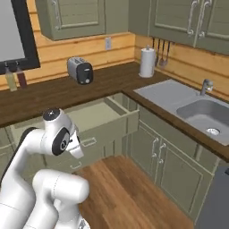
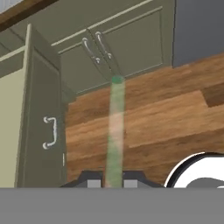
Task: Take a straw from the drawer in front and place it inside the glass cup on the dining counter.
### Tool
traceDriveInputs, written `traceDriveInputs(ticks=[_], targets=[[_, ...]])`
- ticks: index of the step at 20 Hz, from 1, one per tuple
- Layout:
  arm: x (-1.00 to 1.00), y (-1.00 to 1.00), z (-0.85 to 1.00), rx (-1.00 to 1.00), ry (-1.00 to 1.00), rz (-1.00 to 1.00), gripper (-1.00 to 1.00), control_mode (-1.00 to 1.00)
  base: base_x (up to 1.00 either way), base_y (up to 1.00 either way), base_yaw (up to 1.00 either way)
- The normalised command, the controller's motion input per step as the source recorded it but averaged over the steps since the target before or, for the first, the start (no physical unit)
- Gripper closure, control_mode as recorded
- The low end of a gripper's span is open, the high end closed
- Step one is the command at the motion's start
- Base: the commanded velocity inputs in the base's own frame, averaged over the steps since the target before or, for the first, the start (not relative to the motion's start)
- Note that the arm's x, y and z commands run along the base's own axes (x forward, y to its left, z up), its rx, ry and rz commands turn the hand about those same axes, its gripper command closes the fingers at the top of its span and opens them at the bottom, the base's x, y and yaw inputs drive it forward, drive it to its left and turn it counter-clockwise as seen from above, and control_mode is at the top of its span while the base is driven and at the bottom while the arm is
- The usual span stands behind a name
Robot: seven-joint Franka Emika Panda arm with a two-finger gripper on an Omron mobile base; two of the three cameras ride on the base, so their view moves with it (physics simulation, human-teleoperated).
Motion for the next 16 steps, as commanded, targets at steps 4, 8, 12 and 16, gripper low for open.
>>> traceDriveInputs(ticks=[4,8,12,16], targets=[[0.0,0.0,0.0,0.0,0.0,0.0,1.0,1.0,-0.43,0.0,-0.71],[0.0,0.0,0.0,0.0,0.0,0.0,1.0,1.0,-0.41,0.0,-0.7],[0.0,0.0,0.0,0.0,0.0,0.0,1.0,1.0,-0.47,0.0,-0.66],[0.0,0.0,0.0,0.0,0.0,0.0,1.0,1.0,-0.49,-0.06,-0.64]])
